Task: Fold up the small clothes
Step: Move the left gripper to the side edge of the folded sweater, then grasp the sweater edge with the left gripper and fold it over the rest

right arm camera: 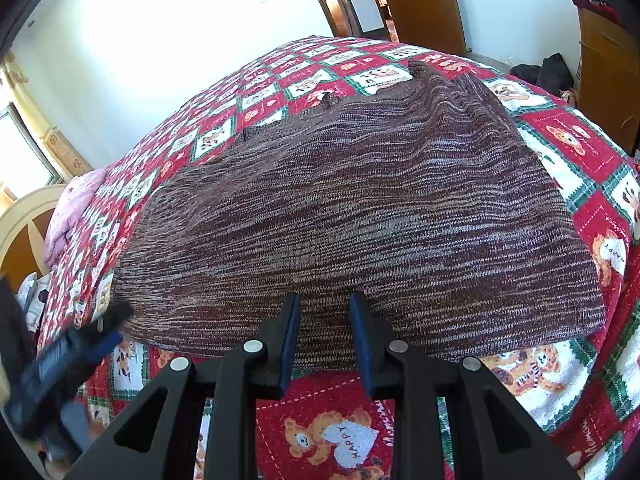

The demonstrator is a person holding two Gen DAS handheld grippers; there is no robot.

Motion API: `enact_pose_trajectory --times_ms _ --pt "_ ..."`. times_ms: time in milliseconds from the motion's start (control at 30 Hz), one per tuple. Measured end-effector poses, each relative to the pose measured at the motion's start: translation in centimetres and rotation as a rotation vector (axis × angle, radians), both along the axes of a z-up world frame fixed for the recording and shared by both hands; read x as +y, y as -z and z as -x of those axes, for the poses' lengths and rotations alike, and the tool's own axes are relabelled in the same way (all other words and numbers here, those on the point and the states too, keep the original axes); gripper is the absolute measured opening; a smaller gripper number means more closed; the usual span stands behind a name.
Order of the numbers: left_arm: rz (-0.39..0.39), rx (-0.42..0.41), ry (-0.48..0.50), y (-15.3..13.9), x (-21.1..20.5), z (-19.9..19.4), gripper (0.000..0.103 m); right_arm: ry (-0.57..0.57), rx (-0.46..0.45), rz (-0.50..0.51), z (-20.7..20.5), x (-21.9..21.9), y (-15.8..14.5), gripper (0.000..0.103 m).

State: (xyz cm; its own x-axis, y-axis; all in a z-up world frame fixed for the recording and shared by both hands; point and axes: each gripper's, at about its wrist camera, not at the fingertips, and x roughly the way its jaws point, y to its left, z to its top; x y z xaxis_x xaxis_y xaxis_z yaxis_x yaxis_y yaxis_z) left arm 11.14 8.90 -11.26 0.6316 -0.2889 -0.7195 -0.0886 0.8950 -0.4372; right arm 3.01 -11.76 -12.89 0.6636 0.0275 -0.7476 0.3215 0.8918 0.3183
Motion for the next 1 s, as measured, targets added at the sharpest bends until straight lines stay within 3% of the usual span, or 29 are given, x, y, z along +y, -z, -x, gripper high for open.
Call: enact_pose_trajectory --times_ms 167,333,567,767,800,867,900,1000 --pt "0.093 -0.019 0.003 -0.7 1.0 -1.7 0.087 0.0 -0.001 -0.002 0.0 0.0 0.0 0.027" --pt "0.205 -0.033 0.076 -0.2 2.8 -1.2 0.087 0.0 -0.001 -0.002 0.0 0.0 0.0 0.027" --pt "0.201 -0.063 0.056 0.4 4.2 1.4 0.085 0.001 -0.002 -0.003 0.0 0.0 0.0 0.027" --pt "0.153 -0.046 -0.028 0.5 3.8 -1.2 0.083 0.001 -0.003 -0.007 0.0 -0.1 0.1 0.027" --pt "0.144 -0.031 -0.039 0.6 3.6 -1.6 0.078 0.001 -0.004 -0.009 0.0 -0.1 0.1 0.027" --pt "0.098 -0.033 -0.042 0.3 3.2 -1.4 0.047 0.001 -0.003 -0.008 0.0 -0.1 0.1 0.027" --pt "0.097 -0.024 -0.01 0.5 3.0 -1.3 0.011 0.001 -0.004 -0.008 0.0 -0.2 0.1 0.027" --pt "0.082 -0.062 0.011 0.5 3.0 0.5 0.012 0.001 -0.005 -0.009 0.1 -0.2 0.1 0.027"
